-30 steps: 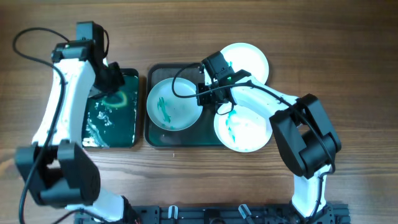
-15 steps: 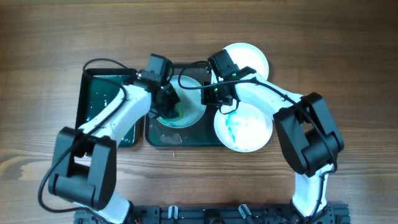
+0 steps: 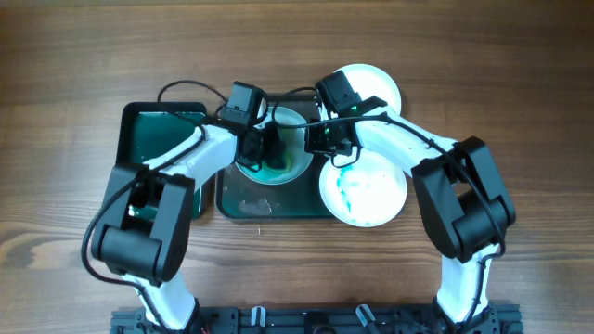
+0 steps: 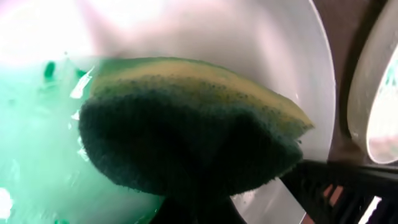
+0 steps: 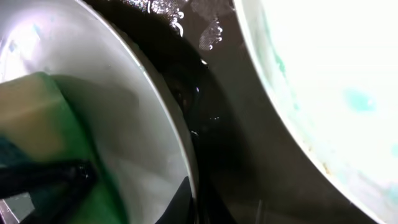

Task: Clean dirty plates on tray and stack at the side
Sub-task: 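Scrub the held plate with the sponge in the left gripper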

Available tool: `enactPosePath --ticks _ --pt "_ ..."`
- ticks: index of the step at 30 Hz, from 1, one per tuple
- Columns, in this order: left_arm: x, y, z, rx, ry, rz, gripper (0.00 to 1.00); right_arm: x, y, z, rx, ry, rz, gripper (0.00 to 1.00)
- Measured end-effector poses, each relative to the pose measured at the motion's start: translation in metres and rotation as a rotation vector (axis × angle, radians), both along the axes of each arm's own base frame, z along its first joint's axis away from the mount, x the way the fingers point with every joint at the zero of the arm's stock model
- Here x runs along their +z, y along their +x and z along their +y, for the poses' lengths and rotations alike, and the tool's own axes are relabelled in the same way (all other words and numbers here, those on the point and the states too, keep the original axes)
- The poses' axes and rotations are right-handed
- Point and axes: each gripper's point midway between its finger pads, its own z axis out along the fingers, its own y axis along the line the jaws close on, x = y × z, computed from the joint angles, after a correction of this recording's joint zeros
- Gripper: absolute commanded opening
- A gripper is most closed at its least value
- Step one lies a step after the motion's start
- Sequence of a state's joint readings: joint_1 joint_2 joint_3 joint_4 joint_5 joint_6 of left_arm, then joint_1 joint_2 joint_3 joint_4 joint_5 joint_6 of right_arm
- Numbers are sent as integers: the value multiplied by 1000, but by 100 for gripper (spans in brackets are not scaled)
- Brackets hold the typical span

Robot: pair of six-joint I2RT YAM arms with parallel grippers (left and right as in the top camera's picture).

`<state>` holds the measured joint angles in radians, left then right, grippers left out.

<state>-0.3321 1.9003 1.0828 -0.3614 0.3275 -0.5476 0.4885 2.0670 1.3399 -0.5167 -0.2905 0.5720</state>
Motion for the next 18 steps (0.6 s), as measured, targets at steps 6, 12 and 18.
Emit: enactPosePath --ticks 6,12,18 --pt "-4 -2 16 145 147 40 4 0 -1 0 -2 6 9 4" --pt "-4 -15 71 347 390 100 4 0 -5 4 5 63 52 4" --pt "-3 -4 47 64 236 33 4 -1 -4 -3 -11 61 64 4"
